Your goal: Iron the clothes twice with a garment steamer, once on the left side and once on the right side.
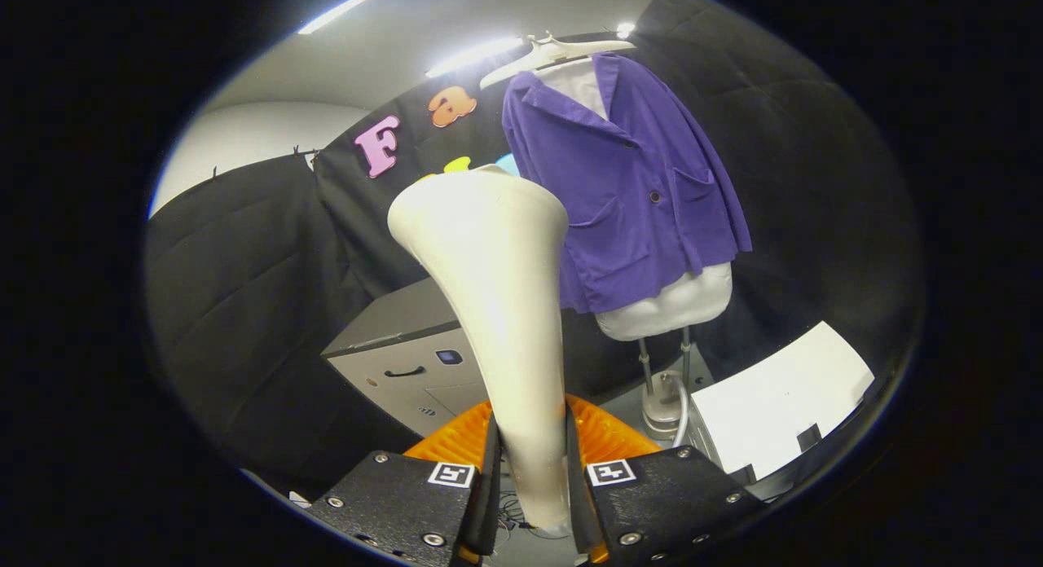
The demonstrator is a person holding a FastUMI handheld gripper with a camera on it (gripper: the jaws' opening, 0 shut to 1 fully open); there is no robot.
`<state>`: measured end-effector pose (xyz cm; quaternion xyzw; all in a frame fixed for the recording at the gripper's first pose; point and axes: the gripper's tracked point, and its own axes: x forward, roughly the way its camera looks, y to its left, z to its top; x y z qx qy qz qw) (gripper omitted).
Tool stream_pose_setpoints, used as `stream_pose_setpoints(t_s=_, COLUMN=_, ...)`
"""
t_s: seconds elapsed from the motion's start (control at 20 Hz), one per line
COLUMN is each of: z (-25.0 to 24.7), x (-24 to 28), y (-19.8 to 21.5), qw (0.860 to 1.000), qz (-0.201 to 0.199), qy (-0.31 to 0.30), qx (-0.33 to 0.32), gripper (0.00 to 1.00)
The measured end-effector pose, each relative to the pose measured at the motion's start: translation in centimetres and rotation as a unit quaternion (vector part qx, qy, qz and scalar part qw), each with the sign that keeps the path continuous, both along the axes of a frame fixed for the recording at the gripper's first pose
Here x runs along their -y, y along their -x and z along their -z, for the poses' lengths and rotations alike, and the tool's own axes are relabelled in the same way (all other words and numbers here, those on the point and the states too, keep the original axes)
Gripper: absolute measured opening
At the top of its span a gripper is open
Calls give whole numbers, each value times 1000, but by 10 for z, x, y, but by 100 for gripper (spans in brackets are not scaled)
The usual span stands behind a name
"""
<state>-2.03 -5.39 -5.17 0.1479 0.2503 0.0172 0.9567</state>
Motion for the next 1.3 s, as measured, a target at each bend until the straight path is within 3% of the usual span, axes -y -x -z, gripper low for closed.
stream_pose_setpoints(t_s=0.35, z=-7, x=-12, y=15, qw=1000, qz=-25, qy=2, qx=2, gripper=36)
stream_pose_setpoints(t_s=1.3, z=-13, x=-16, y=27, qw=999, qz=-37, qy=-1, qx=-15, gripper=36)
